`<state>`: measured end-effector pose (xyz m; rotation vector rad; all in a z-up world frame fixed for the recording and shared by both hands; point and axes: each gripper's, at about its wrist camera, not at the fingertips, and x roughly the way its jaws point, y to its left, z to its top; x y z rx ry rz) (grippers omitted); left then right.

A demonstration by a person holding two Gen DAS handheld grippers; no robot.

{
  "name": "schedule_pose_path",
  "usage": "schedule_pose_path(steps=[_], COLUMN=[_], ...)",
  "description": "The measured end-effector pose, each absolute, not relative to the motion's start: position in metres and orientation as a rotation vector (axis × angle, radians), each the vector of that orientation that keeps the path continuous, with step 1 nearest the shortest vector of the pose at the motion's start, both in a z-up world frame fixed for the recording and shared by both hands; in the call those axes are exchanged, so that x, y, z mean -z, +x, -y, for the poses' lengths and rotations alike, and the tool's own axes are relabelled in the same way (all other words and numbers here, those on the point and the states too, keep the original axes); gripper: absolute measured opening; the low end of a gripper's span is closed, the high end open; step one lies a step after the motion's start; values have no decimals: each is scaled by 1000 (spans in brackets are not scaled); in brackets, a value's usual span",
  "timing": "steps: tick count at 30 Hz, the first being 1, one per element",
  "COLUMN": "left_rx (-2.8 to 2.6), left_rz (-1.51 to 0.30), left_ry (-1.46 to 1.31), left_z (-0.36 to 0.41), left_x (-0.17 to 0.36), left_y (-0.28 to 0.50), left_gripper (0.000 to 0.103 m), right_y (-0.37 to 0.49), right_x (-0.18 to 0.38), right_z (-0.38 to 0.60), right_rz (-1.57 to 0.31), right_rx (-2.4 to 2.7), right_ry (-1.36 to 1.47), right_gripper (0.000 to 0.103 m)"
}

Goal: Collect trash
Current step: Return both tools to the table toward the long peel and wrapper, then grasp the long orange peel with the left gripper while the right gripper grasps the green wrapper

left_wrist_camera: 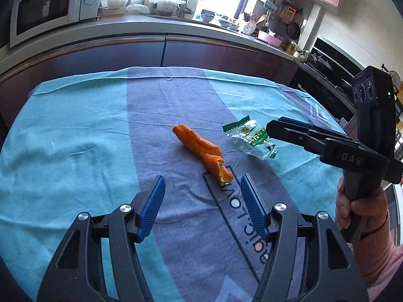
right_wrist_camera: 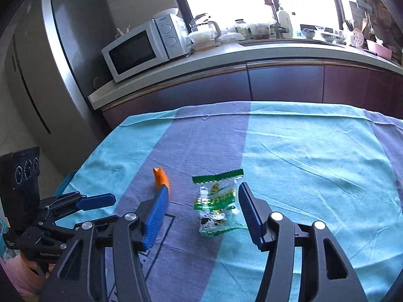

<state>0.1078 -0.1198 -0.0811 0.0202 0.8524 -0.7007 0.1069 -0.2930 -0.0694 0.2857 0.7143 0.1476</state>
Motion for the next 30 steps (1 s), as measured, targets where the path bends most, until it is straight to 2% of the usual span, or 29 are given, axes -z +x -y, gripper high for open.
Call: schedule_pose_path(steps=[7,11,16,20,22,23,26,30], left_rx=[693,682,686,680,686,686,678,677], left_rz=[-935,-954,-973,-975,-981,-980,-965,-946], left_ry=[14,0,-24,-42,-57,-57,-39,-27], left_z=[143,148,152,148,146,146,148,147], left_x=[95,97,100,101,102,102,101,99], left_y=[129,137,146,147,148,147,144,140], left_gripper=[50,47,34,28,19,19,17,16], right_y=[104,109,112,112,113,114,114,115], right_x=[83,86,89,90,91,91,92,94], right_z=[304,305,307,309,308,308,309,311], right_rz=[-744,-753,-763,-767,-773,-778,-786,-794], right_rx=[-164,-176,-186,-191,-193,-195,-192,-193], right_ry=[320,328,348,356,354,355,361,371], right_gripper=[57,57,57,57,57,57,54,44])
